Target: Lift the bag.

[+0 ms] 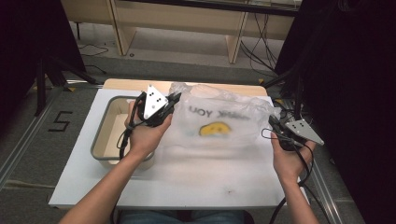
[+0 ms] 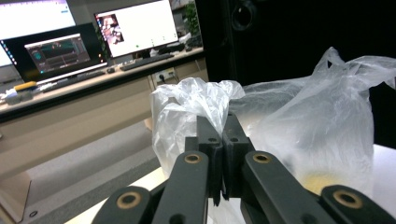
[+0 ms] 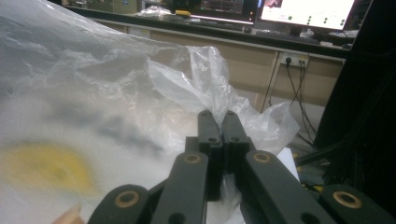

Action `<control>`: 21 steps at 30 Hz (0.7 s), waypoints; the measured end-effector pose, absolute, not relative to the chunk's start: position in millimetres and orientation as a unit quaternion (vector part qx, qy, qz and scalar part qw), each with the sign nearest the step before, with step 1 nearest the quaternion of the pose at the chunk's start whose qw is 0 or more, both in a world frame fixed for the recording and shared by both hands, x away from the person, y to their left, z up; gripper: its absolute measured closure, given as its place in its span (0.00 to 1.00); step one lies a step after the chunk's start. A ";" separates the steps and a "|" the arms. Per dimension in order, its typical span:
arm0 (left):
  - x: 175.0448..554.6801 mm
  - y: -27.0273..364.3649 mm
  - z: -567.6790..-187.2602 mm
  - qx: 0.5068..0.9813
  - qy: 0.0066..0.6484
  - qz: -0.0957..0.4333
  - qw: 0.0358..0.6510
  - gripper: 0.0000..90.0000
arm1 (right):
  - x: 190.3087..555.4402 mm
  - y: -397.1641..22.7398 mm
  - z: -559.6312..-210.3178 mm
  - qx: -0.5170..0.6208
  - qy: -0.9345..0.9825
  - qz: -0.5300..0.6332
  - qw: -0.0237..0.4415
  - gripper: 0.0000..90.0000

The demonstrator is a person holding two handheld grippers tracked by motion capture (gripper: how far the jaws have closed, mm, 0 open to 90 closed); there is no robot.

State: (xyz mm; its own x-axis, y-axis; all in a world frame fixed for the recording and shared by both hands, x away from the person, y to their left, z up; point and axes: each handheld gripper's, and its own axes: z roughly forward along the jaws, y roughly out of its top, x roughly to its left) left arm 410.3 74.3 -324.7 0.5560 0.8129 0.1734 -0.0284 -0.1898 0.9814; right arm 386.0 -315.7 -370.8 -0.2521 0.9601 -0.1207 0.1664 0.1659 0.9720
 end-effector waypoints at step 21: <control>459.4 68.3 -351.9 0.707 0.340 0.353 0.510 0.97 | 423.6 -301.3 -390.4 0.469 0.636 0.455 0.410 1.00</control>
State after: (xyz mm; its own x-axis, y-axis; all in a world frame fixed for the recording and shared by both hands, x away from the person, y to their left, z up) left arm 459.4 68.3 -351.9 0.5193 0.8409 0.1522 0.1204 -0.2483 0.9612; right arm 423.6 -301.3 -390.4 -0.2236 0.9700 -0.0951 0.2240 0.1461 0.9636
